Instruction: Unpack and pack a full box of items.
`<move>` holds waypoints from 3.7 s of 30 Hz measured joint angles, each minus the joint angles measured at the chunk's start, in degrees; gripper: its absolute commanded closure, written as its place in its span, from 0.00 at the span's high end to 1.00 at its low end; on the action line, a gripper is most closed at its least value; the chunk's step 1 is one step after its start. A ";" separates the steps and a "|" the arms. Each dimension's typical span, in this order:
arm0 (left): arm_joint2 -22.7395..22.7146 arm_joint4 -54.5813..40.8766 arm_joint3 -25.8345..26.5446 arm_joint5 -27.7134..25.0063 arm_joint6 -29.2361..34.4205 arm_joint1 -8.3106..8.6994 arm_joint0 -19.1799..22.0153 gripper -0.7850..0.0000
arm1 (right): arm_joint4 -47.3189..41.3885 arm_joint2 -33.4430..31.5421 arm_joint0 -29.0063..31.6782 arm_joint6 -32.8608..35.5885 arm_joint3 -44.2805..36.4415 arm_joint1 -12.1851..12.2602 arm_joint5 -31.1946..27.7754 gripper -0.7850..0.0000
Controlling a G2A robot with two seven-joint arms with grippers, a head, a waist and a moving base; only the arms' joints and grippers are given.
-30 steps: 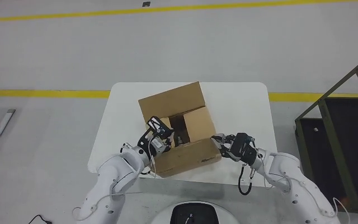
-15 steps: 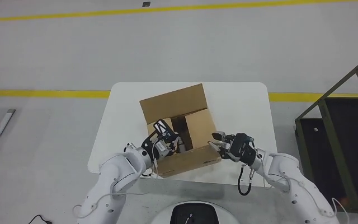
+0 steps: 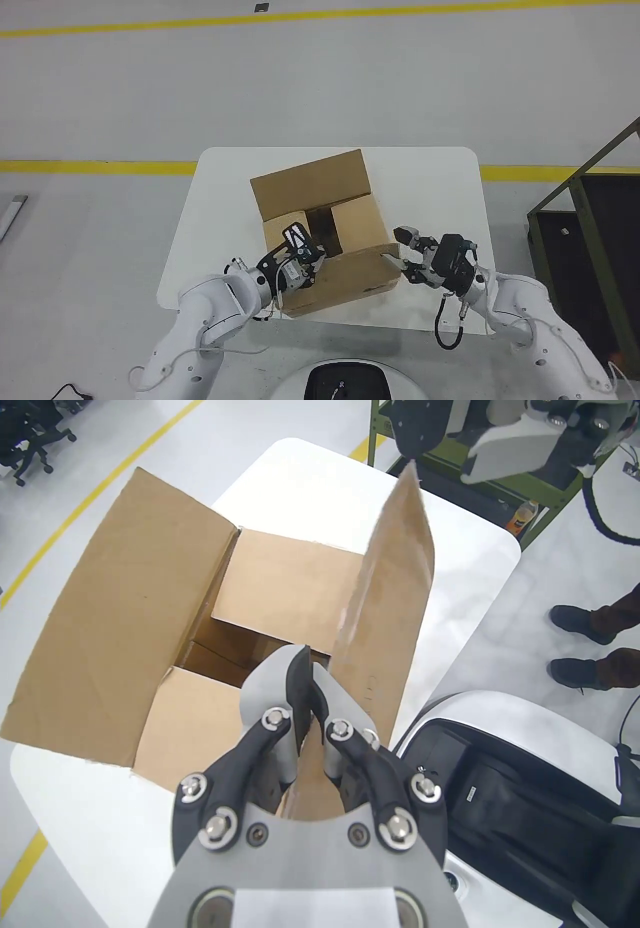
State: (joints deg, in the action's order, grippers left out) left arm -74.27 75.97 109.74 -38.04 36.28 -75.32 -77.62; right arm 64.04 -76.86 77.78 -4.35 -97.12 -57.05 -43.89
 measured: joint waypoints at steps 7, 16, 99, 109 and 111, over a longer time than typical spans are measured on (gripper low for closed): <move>0.12 -0.85 0.66 -0.55 0.94 0.60 -0.36 0.00 | -2.46 -2.40 1.40 0.33 -0.27 0.27 -0.78 0.50; -0.24 -2.00 2.25 -0.51 1.08 1.35 -1.06 0.00 | -12.16 -6.40 3.67 -1.05 2.67 0.19 3.09 0.44; -0.54 -18.69 2.95 9.95 7.50 7.60 0.14 1.00 | -23.09 17.44 -7.72 28.78 12.46 3.94 -14.11 0.00; 0.01 -19.08 2.64 10.52 7.19 8.00 0.48 1.00 | -17.34 19.10 -8.65 20.93 15.00 2.83 -13.14 0.00; 0.12 -19.16 2.53 10.63 7.14 8.08 0.62 1.00 | -16.31 19.34 -8.74 19.99 15.41 2.68 -12.93 0.00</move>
State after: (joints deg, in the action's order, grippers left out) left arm -74.15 56.81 112.28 -27.41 43.41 -67.24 -77.00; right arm 47.73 -57.52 69.04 15.63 -81.71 -54.37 -56.81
